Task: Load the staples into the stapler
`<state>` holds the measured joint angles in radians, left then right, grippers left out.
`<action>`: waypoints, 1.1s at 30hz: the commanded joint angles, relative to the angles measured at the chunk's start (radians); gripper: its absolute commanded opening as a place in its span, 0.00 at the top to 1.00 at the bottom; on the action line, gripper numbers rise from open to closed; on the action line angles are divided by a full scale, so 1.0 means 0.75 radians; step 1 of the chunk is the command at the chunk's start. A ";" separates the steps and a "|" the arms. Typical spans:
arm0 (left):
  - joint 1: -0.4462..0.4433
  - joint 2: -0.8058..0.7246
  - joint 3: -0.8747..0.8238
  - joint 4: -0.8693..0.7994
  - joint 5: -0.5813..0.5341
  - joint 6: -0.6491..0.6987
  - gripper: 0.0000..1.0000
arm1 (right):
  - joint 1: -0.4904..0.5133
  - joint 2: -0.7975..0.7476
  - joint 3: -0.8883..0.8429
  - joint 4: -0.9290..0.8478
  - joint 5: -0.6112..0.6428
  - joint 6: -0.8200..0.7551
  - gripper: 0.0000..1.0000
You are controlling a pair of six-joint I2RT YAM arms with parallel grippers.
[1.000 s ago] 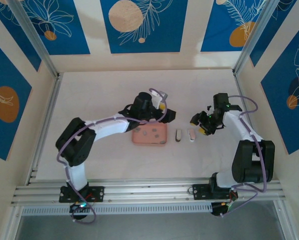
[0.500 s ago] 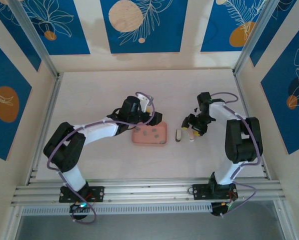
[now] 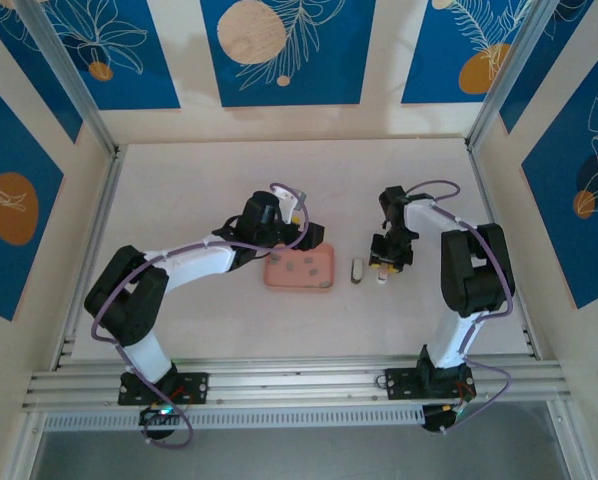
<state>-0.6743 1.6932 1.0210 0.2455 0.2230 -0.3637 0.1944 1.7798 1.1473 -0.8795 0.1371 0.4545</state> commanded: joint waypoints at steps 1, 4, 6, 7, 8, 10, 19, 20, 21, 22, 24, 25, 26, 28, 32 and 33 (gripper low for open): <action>0.010 -0.044 -0.005 -0.010 -0.017 0.017 0.12 | 0.034 -0.020 0.073 -0.044 0.039 0.000 0.72; 0.015 -0.056 -0.013 -0.007 -0.024 0.015 0.12 | 0.052 -0.009 0.140 -0.054 0.049 0.005 0.76; 0.018 -0.070 -0.021 -0.010 -0.030 0.018 0.12 | 0.063 0.007 0.184 -0.055 0.055 0.004 0.76; 0.022 -0.078 -0.025 -0.013 -0.034 0.021 0.12 | 0.066 0.022 0.212 -0.055 0.060 0.005 0.76; 0.025 -0.084 -0.030 -0.018 -0.037 0.023 0.12 | 0.070 0.035 0.238 -0.056 0.060 0.004 0.76; 0.032 -0.099 -0.038 -0.030 -0.045 0.031 0.12 | 0.079 0.072 0.297 -0.062 0.056 0.004 0.76; 0.064 -0.158 -0.077 -0.057 -0.085 0.047 0.11 | 0.123 0.253 0.497 -0.065 0.014 0.008 0.76; 0.067 -0.163 -0.081 -0.062 -0.087 0.049 0.11 | 0.126 0.269 0.508 -0.067 0.013 0.008 0.76; 0.069 -0.168 -0.085 -0.065 -0.090 0.051 0.11 | 0.129 0.287 0.519 -0.067 0.012 0.009 0.76; 0.071 -0.173 -0.089 -0.066 -0.094 0.053 0.11 | 0.130 0.302 0.528 -0.067 0.010 0.010 0.75; 0.075 -0.182 -0.098 -0.068 -0.099 0.056 0.11 | 0.134 0.323 0.536 -0.065 0.001 0.012 0.75; 0.078 -0.186 -0.102 -0.070 -0.101 0.055 0.11 | 0.134 0.332 0.539 -0.067 -0.003 0.015 0.74; 0.081 -0.189 -0.105 -0.071 -0.102 0.055 0.11 | 0.135 0.337 0.541 -0.070 -0.004 0.014 0.72; 0.085 -0.198 -0.112 -0.074 -0.109 0.053 0.11 | 0.135 0.339 0.542 -0.079 -0.001 0.015 0.68; 0.093 -0.222 -0.116 -0.079 -0.125 0.059 0.10 | 0.142 0.289 0.553 -0.108 0.015 0.011 0.58; 0.098 -0.232 -0.115 -0.085 -0.133 0.067 0.09 | 0.143 0.265 0.562 -0.120 0.026 0.010 0.55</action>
<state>-0.6182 1.5635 0.9424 0.1940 0.1467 -0.3344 0.2935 2.0258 1.5337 -0.9257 0.1577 0.4576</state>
